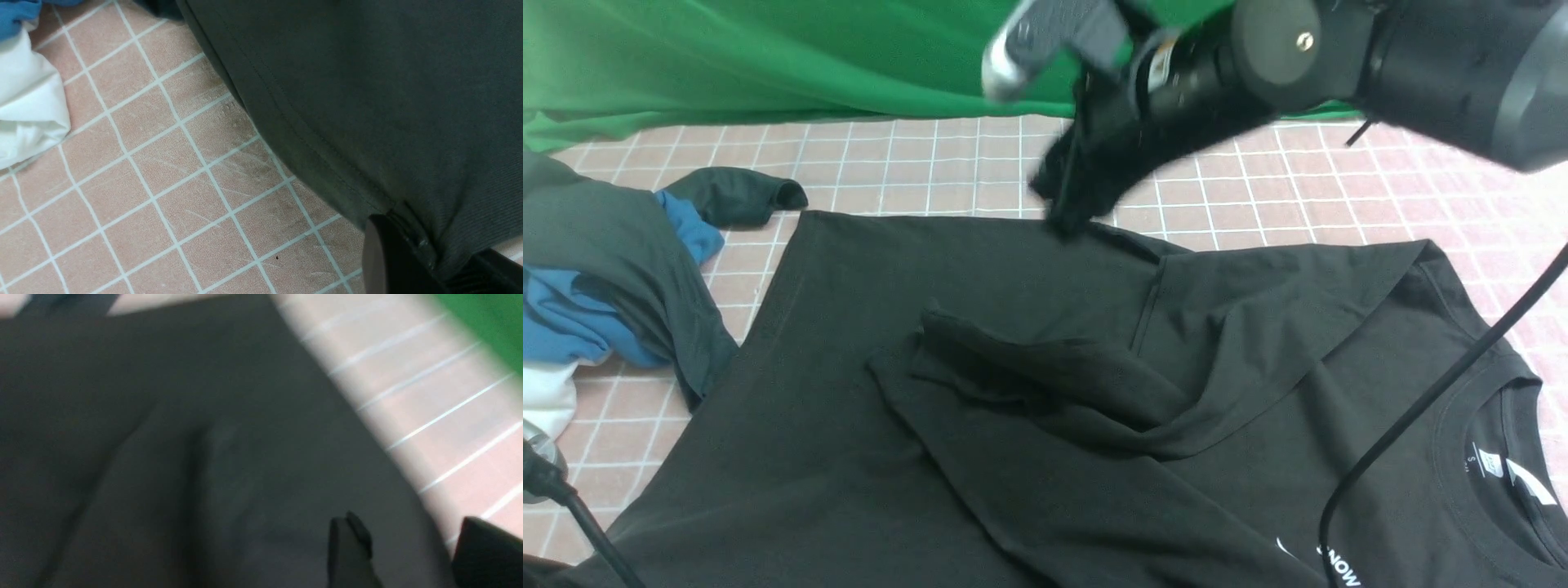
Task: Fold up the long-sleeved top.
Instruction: Use the right arm to drag and drop the cuff onto the cuffclosest to the right arm
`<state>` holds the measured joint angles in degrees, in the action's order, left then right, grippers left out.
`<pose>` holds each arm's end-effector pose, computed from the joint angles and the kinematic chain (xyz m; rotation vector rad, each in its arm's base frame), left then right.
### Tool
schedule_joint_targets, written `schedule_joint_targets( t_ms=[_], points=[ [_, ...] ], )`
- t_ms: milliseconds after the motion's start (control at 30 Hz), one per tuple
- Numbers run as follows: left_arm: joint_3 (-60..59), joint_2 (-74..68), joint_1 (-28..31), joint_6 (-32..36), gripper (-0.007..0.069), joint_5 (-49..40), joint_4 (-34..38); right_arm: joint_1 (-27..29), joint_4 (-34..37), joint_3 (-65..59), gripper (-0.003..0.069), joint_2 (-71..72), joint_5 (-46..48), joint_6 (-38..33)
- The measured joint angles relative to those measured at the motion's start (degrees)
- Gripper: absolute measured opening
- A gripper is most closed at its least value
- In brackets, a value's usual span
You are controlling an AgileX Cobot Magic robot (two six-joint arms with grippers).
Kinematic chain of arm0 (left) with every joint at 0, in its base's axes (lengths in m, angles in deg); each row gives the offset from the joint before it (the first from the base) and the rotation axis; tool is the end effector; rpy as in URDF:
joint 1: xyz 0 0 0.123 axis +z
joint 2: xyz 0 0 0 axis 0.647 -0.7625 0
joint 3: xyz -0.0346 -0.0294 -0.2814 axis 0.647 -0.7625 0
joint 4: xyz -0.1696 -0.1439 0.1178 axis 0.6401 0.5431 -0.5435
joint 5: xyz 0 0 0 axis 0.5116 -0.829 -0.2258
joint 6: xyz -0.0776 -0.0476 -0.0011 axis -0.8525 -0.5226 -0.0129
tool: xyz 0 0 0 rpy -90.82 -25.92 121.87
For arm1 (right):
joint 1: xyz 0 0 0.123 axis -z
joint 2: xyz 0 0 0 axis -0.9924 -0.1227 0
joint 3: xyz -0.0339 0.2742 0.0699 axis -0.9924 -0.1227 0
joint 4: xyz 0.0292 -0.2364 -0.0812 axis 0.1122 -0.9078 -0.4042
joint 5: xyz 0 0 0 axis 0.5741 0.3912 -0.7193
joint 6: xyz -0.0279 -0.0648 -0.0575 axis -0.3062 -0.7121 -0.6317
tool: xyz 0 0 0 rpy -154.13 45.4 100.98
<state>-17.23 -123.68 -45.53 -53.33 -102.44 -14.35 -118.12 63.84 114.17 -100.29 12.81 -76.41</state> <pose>0.0806 -0.0092 0.2855 0.6591 2.5645 0.0788 0.3395 0.2549 0.2897 -1.2546 2.1447 0.2674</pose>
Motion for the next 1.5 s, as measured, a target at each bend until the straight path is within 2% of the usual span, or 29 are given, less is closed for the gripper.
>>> schedule_joint_targets(
  t_ms=[33, 133, 167, 267, 367, 533, 733, 900, 1067, 1233, 1367, 1500],
  points=[
    [0.0, 0.0, 0.0, 0.0, 0.005, 0.0, 0.07, -1.82, 0.67, -0.82, 0.0342, -0.76, 2.87, -0.47],
    [0.0, 0.0, 0.0, 0.0, 0.005, 0.0, 0.19, -4.99, 1.32, -1.72, 0.0351, -2.59, 3.38, -1.43],
    [0.0, 0.0, 0.0, 0.0, 0.005, 0.0, 0.26, -7.75, 1.6, -1.78, 0.0375, -4.69, 2.81, -2.64],
    [0.0, 0.0, 0.0, 0.0, 0.005, 0.0, 0.37, -11.2, 1.63, -1.44, 0.0417, -7.77, 0.3, -4.65],
    [0.0, 0.0, 0.0, 0.0, 0.005, 0.0, 0.42, -12.87, -0.14, -0.66, 0.043, -10.41, -3.36, -6.04],
    [0.0, 0.0, 0.0, 0.0, 0.005, -0.21, 0.62, -11.91, -2.76, 1.74, 0.0434, -14.94, -10.3, -7.23],
    [0.0, 0.0, 0.0, 0.0, 0.005, -0.67, 0.73, -8.72, -3.16, 5.48, 0.0435, -19.66, -10.88, -7.27],
    [0.0, 0.0, 0.0, 0.0, 0.005, -0.73, 0.77, -8.39, -3.54, 5.93, 0.0435, -20.46, -9.65, -7.46],
    [0.0, 0.0, 0.0, 0.0, 0.005, -1.22, 0.77, -6.04, -4.12, 6.25, 0.044, -20.46, -13.68, -6.66],
    [0.0, 0.0, 0.0, 0.0, 0.005, -1.34, 0.77, -4.08, -0.67, 6.25, 0.044, -19.94, -9.37, -6.61],
    [0.0, 0.0, 0.0, 0.0, 0.005, -1.34, 0.77, -5.13, 5.32, 6.25, 0.044, -19.81, -4.62, -10.16],
    [0.0, 0.0, 0.0, 0.0, 0.005, -1.29, 0.77, -6.74, 6.5, 6.25, 0.044, -19.81, -5.16, -11.87]
  ],
)
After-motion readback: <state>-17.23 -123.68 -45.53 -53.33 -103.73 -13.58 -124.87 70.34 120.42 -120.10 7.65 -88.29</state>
